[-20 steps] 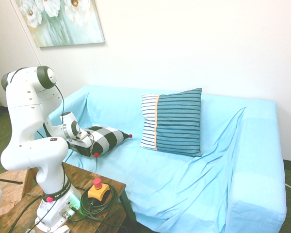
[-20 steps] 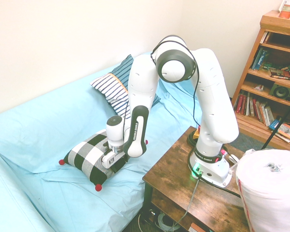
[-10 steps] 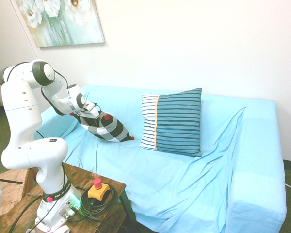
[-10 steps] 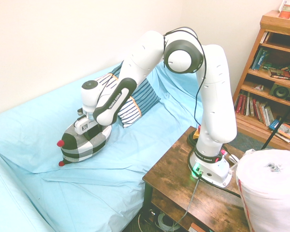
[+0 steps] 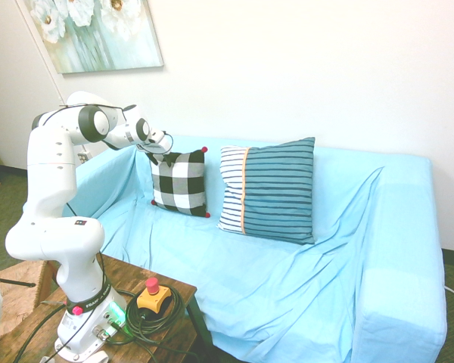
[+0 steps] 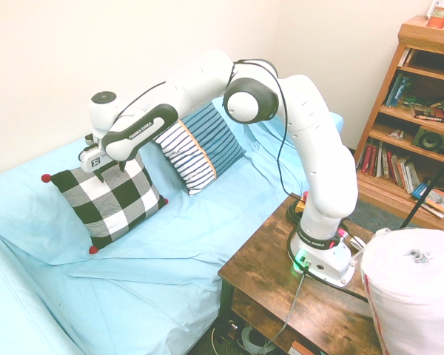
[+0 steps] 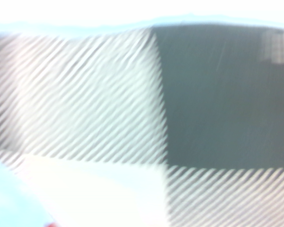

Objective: Stand the pillow up

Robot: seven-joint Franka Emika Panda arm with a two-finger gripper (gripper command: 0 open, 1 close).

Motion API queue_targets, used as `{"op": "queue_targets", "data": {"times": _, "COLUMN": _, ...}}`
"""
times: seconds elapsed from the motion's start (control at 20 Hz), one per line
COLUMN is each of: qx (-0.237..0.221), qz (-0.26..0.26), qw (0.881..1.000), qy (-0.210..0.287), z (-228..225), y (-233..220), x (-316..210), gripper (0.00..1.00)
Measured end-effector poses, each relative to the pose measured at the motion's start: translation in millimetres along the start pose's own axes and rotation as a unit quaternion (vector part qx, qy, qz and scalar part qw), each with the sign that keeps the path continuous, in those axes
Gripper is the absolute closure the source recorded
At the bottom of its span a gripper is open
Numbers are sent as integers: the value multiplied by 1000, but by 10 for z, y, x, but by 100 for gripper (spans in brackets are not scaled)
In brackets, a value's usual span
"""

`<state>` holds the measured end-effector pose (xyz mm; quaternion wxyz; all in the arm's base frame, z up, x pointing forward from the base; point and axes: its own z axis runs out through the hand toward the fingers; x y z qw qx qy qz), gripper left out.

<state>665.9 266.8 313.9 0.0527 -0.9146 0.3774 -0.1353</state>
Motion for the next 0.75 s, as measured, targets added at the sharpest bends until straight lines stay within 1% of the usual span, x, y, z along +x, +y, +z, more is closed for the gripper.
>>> {"op": "queue_targets", "data": {"times": 0.15, "qx": -14, "qz": -8, "qw": 1000, "qy": -2, "z": -79, "y": 126, "x": -65, "gripper": 0}}
{"op": "queue_targets", "data": {"times": 0.3, "qx": -51, "qz": -19, "qw": 998, "qy": -12, "z": -180, "y": 531, "x": -31, "gripper": 0}}
{"op": "queue_targets", "data": {"times": 0.4, "qx": -66, "qz": -18, "qw": 998, "qy": -15, "z": -256, "y": 885, "x": 153, "gripper": 0}}
{"op": "queue_targets", "data": {"times": 0.55, "qx": -88, "qz": -15, "qw": 996, "qy": -23, "z": -332, "y": 1549, "x": 516, "gripper": 0}}
{"op": "queue_targets", "data": {"times": 0.75, "qx": -83, "qz": -13, "qw": 996, "qy": -23, "z": -409, "y": 2334, "x": 700, "gripper": 0}}
